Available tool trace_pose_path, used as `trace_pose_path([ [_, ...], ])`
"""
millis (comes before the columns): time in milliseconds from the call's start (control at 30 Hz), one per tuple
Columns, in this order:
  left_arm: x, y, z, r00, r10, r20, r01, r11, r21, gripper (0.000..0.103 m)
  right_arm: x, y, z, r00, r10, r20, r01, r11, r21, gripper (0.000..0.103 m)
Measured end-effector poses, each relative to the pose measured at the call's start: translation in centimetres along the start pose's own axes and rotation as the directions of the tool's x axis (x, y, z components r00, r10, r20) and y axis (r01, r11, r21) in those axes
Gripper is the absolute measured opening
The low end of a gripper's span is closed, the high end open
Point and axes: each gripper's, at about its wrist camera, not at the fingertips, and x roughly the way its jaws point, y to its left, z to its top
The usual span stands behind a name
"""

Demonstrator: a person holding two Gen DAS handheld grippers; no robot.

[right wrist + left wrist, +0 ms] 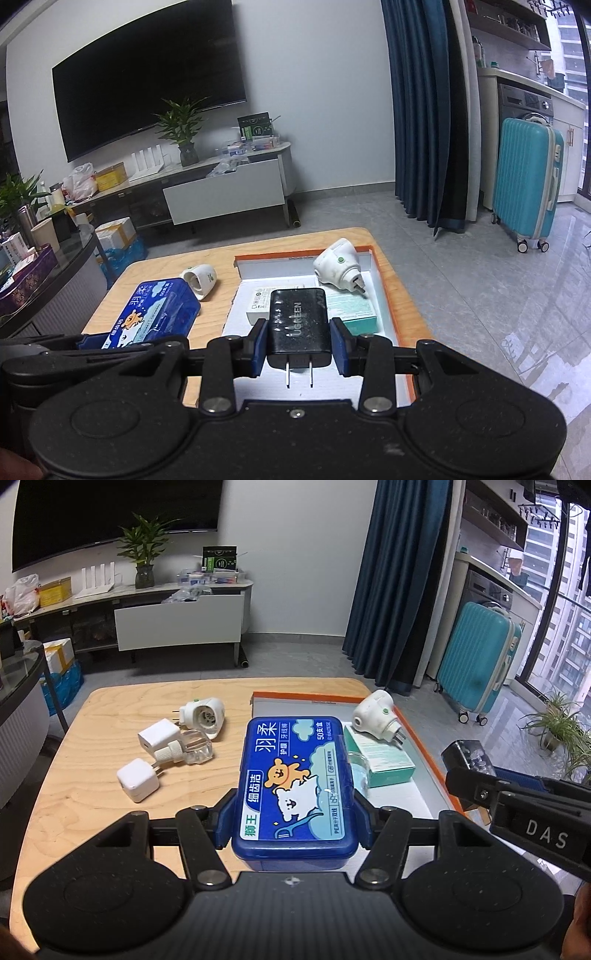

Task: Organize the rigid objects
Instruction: 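Carry the blue case and black charger over the open box with both tools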

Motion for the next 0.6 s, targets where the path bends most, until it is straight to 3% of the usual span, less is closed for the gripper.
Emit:
trace_pose_path([
  [600,0.76,-0.32,-0.04,1.0,-0.011,-0.013,0.011,1.0,0.015,0.062,0.96,-0.14,-0.02,1.0,-0.014,-0.027,0.014,1.0,-0.005,0.044],
])
